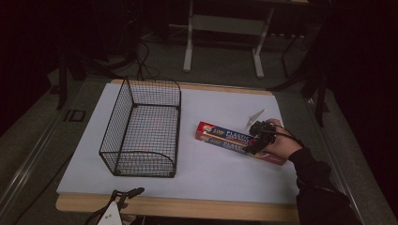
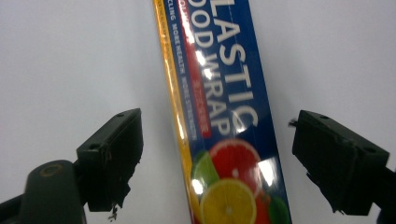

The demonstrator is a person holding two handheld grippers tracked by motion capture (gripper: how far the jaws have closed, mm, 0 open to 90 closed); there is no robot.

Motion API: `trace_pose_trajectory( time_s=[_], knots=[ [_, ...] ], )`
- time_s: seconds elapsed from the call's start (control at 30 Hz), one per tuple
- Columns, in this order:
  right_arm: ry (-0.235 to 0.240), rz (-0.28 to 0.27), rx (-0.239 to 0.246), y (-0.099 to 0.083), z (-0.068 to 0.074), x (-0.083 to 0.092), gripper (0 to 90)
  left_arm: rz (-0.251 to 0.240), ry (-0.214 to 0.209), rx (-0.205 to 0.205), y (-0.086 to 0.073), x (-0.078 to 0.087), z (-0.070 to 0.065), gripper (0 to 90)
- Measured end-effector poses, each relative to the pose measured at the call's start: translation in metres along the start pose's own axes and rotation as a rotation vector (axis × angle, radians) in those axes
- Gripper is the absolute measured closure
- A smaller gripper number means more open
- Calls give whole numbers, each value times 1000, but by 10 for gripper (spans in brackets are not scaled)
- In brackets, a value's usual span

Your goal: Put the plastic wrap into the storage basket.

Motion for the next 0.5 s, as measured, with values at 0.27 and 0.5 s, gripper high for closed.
trace_pose_trajectory(
  time_s=[0.27,0.5],
  knots=[
    [37,25,26,14,1,-14,260,1,-4,2,0,0,0,1],
    [49,72,39,21,-6,-22,260,4,-13,-1,-1,-1,-2,1]
  ],
)
Point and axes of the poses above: each handheld gripper's, and its own axes: x roughly backward along the jaws, y roughly out of its top, z roughly to its left, the point moved 9 cm from there along -x, roughly forward along the jaws, and after that the axes turned 7 degrees about y, right-handed, at the moved point
